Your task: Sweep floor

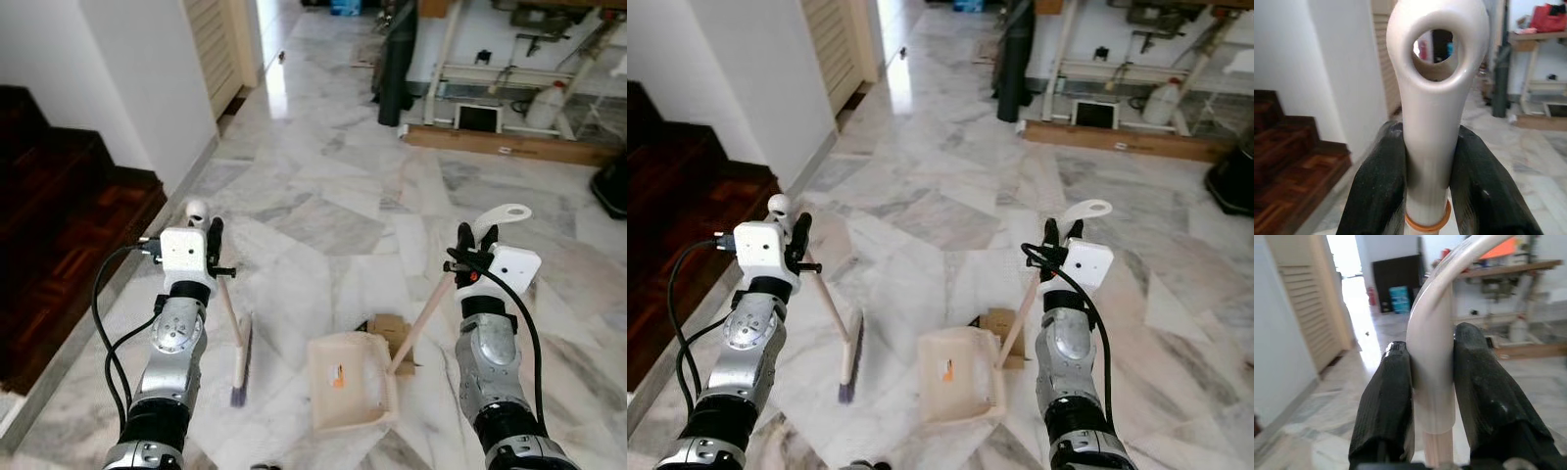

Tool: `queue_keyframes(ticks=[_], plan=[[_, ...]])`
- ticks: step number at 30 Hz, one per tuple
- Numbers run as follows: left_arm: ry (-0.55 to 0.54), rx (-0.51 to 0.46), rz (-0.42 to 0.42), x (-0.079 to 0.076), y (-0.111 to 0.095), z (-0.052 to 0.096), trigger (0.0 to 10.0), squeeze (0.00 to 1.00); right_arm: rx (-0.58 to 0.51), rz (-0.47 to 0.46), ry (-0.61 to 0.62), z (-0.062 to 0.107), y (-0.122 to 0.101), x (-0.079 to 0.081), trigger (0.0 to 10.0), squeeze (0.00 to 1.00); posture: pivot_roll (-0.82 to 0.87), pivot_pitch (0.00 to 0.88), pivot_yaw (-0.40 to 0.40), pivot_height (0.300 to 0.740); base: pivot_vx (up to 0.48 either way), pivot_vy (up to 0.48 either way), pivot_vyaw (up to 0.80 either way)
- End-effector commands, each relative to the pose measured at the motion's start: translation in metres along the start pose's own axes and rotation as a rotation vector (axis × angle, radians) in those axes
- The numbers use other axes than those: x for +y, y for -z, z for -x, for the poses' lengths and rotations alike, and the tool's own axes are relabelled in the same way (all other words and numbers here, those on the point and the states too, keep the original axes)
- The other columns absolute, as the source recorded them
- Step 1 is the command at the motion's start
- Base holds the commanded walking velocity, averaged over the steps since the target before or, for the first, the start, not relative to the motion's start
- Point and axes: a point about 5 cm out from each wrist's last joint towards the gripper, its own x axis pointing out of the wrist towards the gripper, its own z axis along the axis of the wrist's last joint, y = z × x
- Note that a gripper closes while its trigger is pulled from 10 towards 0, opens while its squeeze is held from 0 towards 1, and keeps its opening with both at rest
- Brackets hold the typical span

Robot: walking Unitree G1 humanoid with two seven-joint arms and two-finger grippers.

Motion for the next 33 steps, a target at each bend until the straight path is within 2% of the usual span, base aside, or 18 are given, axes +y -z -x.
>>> queue_keyframes(ticks=[1,9,17,33], plan=[[-0.019,-0.054,-0.009,0.0029,-0.0067,-0.0014,10.0,0.0,-0.062,0.005,-0.006,-0.0055,-0.0133,-0.0009,10.0,0.0,0.0,0.0,0.018,0.74,0.0,0.0,0.8],[-0.017,-0.056,0.001,0.0003,-0.0067,-0.0017,10.0,0.0,-0.062,0.01,-0.012,-0.0085,-0.0154,0.0007,10.0,0.0,0.01,0.0,0.019,0.74,0.0,0.0,0.8],[0.011,-0.043,-0.005,-0.0051,-0.0027,0.0029,10.0,0.0,-0.048,0.005,-0.007,-0.0029,-0.011,0.0015,10.0,0.0,0.01,0.0,0.031,0.74,0.0,0.0,0.8],[-0.002,-0.026,0.002,-0.004,0.001,0.0066,10.0,0.0,-0.032,-0.015,-0.007,0.0005,-0.0067,0.0024,10.0,0.0,0.02,0.0,0.034,0.74,0.0,0.0,0.75]])
